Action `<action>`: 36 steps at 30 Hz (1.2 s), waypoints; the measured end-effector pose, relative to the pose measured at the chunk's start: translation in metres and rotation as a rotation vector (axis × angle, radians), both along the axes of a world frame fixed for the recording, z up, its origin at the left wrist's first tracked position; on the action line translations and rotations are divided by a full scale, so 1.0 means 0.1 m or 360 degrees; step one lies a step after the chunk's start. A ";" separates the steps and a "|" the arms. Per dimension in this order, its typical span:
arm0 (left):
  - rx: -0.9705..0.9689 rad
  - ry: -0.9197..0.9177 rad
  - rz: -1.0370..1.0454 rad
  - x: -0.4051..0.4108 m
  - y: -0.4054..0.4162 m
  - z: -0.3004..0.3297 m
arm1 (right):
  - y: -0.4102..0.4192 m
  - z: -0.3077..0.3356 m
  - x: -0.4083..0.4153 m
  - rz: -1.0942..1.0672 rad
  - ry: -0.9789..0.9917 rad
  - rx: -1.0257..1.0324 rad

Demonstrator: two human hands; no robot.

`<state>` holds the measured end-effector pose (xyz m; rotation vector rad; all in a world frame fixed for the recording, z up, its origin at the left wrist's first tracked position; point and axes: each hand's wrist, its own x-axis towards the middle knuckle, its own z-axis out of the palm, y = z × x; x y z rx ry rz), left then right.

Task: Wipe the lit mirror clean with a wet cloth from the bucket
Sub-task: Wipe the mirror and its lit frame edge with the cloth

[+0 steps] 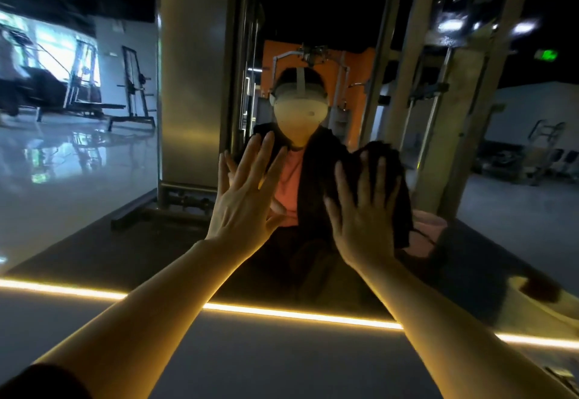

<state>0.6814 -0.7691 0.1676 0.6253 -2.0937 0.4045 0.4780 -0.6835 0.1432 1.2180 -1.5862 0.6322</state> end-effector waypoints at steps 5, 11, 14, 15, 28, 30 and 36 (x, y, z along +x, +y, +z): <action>-0.0231 -0.0069 -0.0076 -0.02 -0.14 0.16 | 0.17 0.06 -0.31 0.0039 0.0331 0.0184; -0.0441 -0.0059 -0.0070 -0.03 -0.25 0.72 | -0.04 0.98 -0.21 -0.0170 -0.0530 -0.0646; -0.0532 -0.0095 -0.0065 -0.15 -0.29 0.93 | -0.10 0.78 -0.11 -0.0065 -0.0125 -0.0325; -0.0565 -0.0103 -0.0056 -0.20 -0.31 1.00 | -0.04 0.74 -0.18 -0.0022 0.0052 -0.0197; -0.0663 -0.0074 -0.0012 -0.43 -0.33 1.51 | -0.12 1.23 -0.09 0.0081 0.0230 -0.0094; -0.0654 -0.0075 0.0006 -0.43 -0.32 1.51 | 0.09 1.20 -0.40 0.0000 0.0191 -0.0117; -0.0645 -0.0070 -0.0013 -0.42 -0.30 1.51 | 0.16 2.24 -0.60 -0.0323 -0.0780 -0.0844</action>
